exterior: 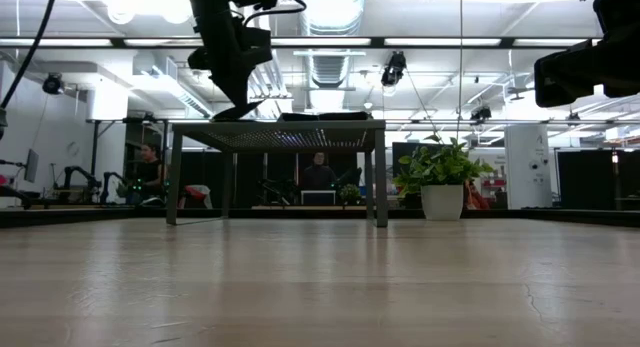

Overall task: Pick & Place Mini shaped plates
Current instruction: Stack the black drop-shaped plate on top of the black drop-shaped plates on the shelf, then stack the black square plate on top of the black square plate on the shelf

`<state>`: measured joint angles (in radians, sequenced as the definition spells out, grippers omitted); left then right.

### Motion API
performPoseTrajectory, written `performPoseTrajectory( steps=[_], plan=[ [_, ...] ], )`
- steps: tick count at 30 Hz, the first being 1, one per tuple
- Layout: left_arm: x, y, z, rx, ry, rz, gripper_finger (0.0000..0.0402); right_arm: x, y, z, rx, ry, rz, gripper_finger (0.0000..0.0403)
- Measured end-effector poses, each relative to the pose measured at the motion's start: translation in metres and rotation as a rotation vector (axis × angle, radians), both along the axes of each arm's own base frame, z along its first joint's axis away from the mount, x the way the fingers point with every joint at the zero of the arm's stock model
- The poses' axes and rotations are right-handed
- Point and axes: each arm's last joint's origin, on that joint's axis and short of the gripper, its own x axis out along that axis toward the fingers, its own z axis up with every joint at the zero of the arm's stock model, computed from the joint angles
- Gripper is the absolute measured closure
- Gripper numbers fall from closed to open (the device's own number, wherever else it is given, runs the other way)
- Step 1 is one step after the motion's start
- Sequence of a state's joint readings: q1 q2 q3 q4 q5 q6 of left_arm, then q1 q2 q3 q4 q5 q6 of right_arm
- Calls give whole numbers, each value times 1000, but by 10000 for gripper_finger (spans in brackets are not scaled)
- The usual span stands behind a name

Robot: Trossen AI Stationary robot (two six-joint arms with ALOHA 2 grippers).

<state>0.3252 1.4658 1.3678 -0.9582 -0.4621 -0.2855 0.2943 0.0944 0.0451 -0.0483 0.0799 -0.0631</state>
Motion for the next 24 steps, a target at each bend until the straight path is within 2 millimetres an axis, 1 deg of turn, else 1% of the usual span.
performPoseTrajectory(
  steps=[5,12,16,20,24],
  plan=[
    [6,2,-8,-16,24,-2,394,0,0,0,0,0,0,339],
    [7,3,-8,-15,20,1,344,0,0,0,0,0,-1,339],
    [7,0,-5,-33,3,-11,323,0,0,0,0,0,0,339],
    [2,-13,-2,-141,-35,-30,318,0,0,0,0,0,0,339],
    [1,-39,-1,-210,-6,-143,321,0,0,0,0,0,0,339]
  ],
)
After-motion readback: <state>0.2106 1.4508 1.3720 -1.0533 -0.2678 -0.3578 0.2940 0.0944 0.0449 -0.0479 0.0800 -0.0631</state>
